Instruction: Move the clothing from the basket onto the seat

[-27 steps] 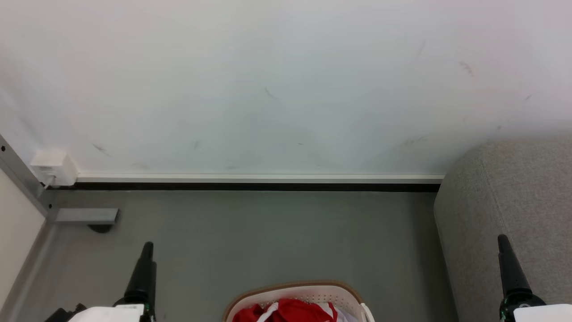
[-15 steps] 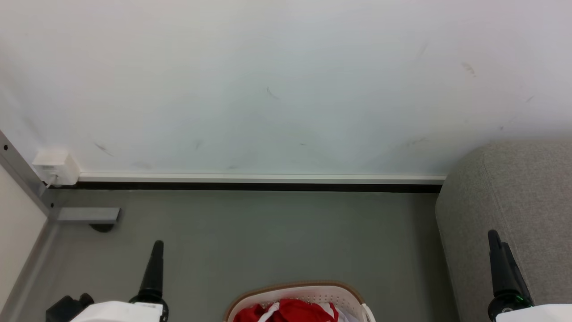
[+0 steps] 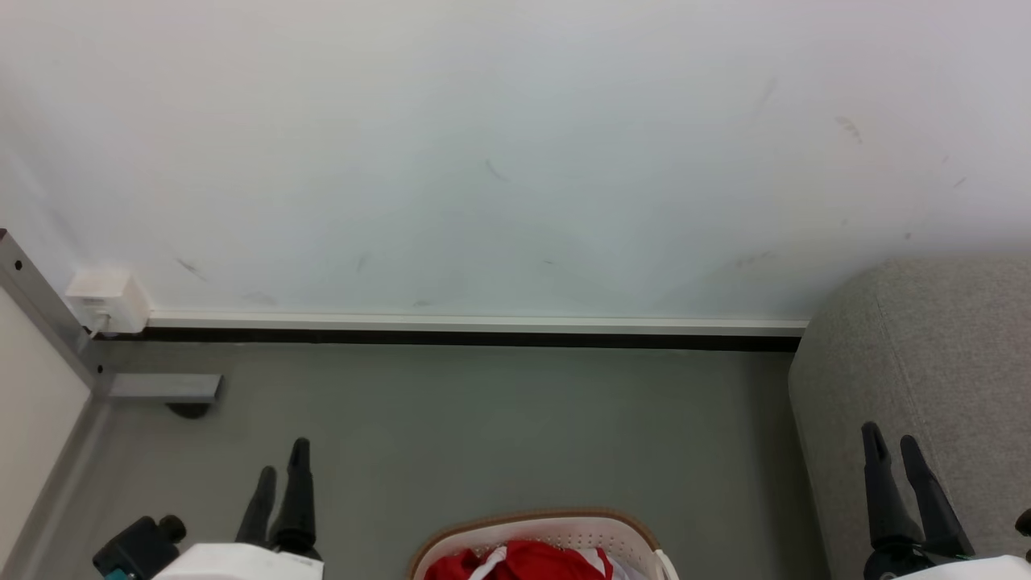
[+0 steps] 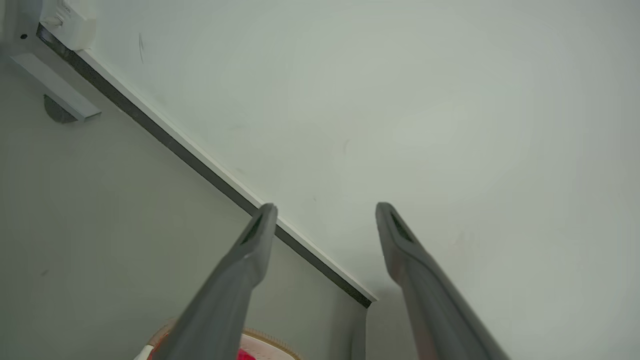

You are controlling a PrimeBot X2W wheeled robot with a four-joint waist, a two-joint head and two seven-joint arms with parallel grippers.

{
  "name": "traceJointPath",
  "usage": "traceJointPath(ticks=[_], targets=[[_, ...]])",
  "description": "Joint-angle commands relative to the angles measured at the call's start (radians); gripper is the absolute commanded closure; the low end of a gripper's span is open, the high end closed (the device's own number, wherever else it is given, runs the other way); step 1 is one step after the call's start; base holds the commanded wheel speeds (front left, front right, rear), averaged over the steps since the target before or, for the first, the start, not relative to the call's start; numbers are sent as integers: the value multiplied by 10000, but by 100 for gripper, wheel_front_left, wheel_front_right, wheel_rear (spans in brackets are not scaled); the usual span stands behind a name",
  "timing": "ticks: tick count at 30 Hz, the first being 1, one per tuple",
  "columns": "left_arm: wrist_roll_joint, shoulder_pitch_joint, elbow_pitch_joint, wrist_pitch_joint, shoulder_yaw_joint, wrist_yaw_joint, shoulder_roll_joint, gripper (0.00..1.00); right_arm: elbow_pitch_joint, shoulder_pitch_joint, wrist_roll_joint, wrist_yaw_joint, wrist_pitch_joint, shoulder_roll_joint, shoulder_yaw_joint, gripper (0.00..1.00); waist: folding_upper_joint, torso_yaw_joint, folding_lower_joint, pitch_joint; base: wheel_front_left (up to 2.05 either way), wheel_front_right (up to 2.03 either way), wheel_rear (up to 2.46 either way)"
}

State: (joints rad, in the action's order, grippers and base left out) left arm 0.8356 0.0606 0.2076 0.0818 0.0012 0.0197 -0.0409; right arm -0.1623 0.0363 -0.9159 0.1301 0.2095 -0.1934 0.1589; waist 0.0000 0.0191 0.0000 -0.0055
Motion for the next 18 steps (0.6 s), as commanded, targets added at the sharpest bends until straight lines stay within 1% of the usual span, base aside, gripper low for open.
traceJointPath(ticks=[1,7,18], targets=[[-440,10,-70,101,4,-19,-119,0,74,-30,429,4,68,-46,-112,0,0,8,0,-5,0,0,0],[-1487,-85,-8,294,-10,-91,-196,0,-22,-111,1415,5,117,30,-291,0,0,38,0,-31,0,0,0],[-3159,-181,33,596,-169,-437,-394,0,-220,-254,3019,6,208,243,-533,0,0,52,0,-39,0,0,0]])
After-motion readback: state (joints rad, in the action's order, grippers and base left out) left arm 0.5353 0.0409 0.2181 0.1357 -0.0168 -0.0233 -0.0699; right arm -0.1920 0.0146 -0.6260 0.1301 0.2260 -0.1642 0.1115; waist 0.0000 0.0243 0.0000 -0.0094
